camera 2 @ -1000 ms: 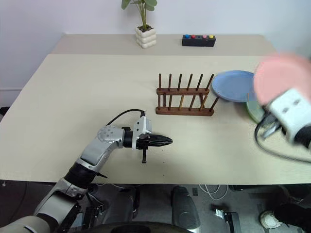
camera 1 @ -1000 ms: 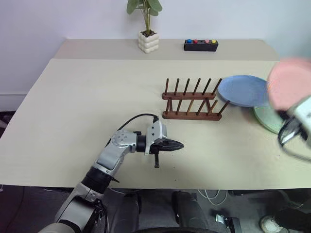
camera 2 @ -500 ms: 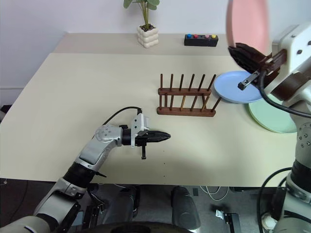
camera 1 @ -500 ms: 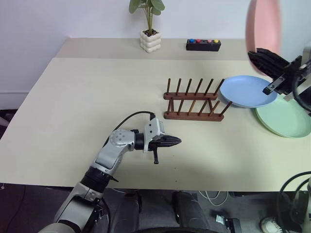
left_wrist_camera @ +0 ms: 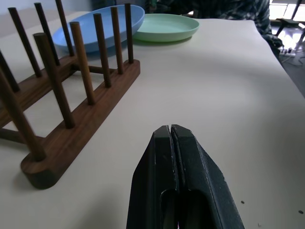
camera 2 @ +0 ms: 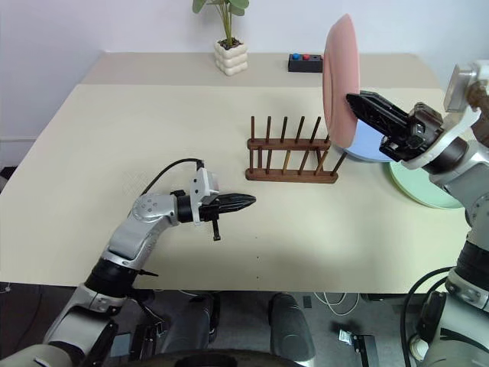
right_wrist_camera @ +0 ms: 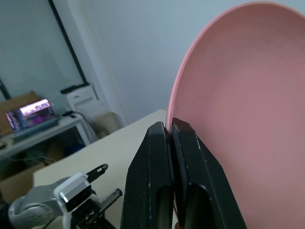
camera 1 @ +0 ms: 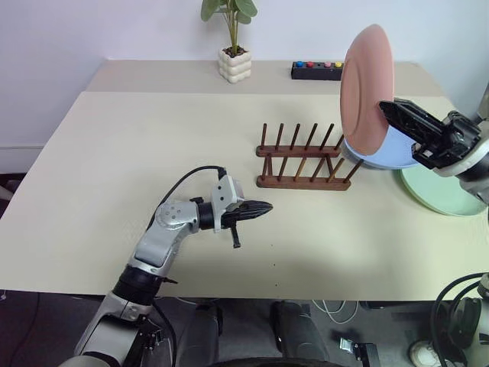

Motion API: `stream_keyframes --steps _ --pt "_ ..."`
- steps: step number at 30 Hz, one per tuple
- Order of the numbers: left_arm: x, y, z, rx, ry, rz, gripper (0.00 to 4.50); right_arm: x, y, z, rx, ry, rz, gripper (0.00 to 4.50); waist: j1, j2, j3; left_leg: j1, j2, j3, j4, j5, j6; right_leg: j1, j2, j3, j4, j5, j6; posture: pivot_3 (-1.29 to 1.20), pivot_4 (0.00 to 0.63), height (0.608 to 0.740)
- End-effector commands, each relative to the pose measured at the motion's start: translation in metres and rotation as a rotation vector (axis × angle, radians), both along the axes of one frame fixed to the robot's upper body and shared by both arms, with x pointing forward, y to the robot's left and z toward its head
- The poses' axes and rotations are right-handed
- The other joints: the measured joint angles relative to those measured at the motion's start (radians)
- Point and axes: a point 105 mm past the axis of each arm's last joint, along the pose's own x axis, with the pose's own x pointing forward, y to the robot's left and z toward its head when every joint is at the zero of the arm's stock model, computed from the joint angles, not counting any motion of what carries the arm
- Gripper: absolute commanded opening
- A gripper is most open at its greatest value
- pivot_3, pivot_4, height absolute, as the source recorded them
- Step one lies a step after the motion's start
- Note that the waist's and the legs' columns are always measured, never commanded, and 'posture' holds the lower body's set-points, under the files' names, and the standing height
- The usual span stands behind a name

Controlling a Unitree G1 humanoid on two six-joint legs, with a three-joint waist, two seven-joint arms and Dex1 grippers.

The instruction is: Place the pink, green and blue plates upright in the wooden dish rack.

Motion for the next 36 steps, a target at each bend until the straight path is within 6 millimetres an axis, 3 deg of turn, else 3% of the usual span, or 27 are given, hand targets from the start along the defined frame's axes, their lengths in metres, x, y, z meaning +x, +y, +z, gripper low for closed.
stream_keyframes --steps 1,22,27,31,36 --pt "-0.004 0.001 0.009 -0.029 -0.025 0.001 0.00 0.006 -0.005 0.005 0.002 -0.007 0.006 0.04 -0.001 0.000 0.000 0.000 0.000 0.000 0.000 0.000 0.000 0.000 0.000 0.000 0.000 0.000 0.000 0.00 0.150 0.730" --pt "-0.006 0.004 0.008 -0.019 -0.025 0.025 0.00 0.030 -0.019 -0.008 0.094 0.083 -0.011 0.04 -0.002 0.000 0.000 0.000 0.000 0.000 0.000 0.000 0.000 0.000 0.000 0.000 0.000 0.001 0.003 0.00 0.150 0.730" --pt "-0.006 0.004 0.008 -0.017 -0.023 0.022 0.00 0.031 -0.022 -0.008 0.108 0.080 -0.029 2.27 -0.002 0.000 0.000 0.000 0.000 0.000 0.000 0.000 0.000 0.000 0.000 0.000 0.000 0.001 0.003 0.00 0.150 0.730" --pt "-0.006 0.004 0.008 -0.015 -0.023 0.019 0.00 0.033 -0.025 -0.006 0.110 0.065 -0.066 4.34 -0.002 0.000 0.000 0.000 0.000 0.000 0.000 0.000 0.000 0.000 0.000 0.000 0.000 0.001 0.003 0.00 0.150 0.730" --pt "-0.007 0.003 0.008 -0.016 -0.020 0.016 0.00 0.042 -0.037 0.001 0.087 0.000 -0.196 4.43 -0.002 0.000 0.000 0.000 0.000 0.000 0.000 0.000 0.000 -0.001 0.000 0.000 0.000 0.001 0.003 0.00 0.150 0.730"
